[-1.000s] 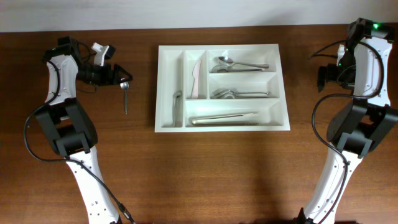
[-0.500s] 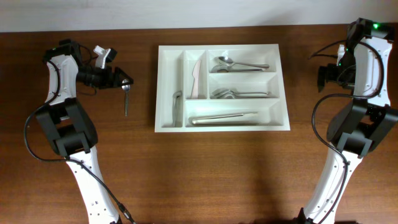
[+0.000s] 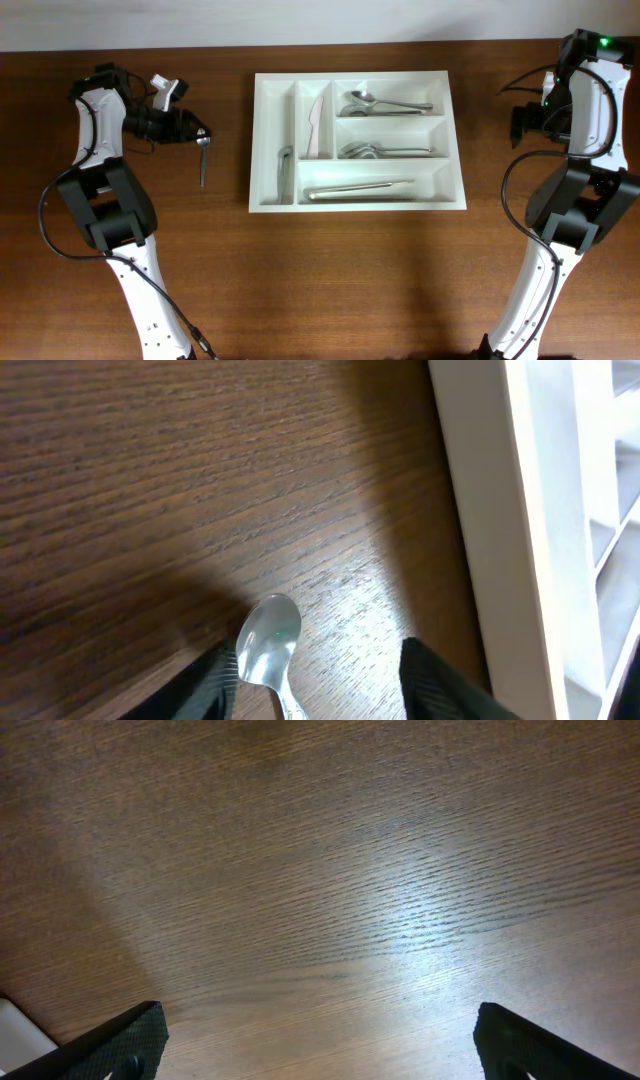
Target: Pack container
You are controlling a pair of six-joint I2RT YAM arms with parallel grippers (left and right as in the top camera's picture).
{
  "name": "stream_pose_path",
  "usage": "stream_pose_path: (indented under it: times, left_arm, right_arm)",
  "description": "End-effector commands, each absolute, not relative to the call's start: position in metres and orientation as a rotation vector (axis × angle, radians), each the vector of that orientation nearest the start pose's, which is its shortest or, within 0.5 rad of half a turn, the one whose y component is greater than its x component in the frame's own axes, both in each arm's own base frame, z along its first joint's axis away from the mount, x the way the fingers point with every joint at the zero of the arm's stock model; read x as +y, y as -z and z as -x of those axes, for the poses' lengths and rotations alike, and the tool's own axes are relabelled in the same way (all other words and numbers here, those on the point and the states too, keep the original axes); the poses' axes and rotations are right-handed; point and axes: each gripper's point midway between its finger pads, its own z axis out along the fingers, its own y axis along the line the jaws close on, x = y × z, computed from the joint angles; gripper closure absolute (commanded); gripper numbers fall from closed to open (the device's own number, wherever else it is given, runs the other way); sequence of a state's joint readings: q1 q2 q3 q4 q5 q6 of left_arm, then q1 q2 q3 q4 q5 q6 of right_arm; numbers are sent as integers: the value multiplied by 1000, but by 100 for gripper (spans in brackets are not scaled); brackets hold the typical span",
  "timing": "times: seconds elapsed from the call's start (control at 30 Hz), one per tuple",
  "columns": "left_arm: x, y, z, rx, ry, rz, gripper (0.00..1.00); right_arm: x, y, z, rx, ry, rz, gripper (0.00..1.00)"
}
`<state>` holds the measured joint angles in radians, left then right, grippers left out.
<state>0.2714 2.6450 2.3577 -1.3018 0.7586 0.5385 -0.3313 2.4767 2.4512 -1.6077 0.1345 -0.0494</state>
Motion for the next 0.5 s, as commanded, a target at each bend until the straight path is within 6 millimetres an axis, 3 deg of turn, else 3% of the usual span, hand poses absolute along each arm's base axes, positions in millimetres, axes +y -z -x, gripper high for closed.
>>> stream_pose_path:
  times: [0.0,0.27,0.47]
  left_arm:
    - [21,-16,-510,2683,1001,-356,52]
    - [21,-16,-511,2682,999,-357,69]
    - [23,-14,-510,2696,979,-360,69]
  right_arm:
    - [-174,-105,-426,3148,218,-451,2]
    - [-174,-105,-426,3148,218,-451,1]
    - [-174,-105,-427,3147,218,-451,1]
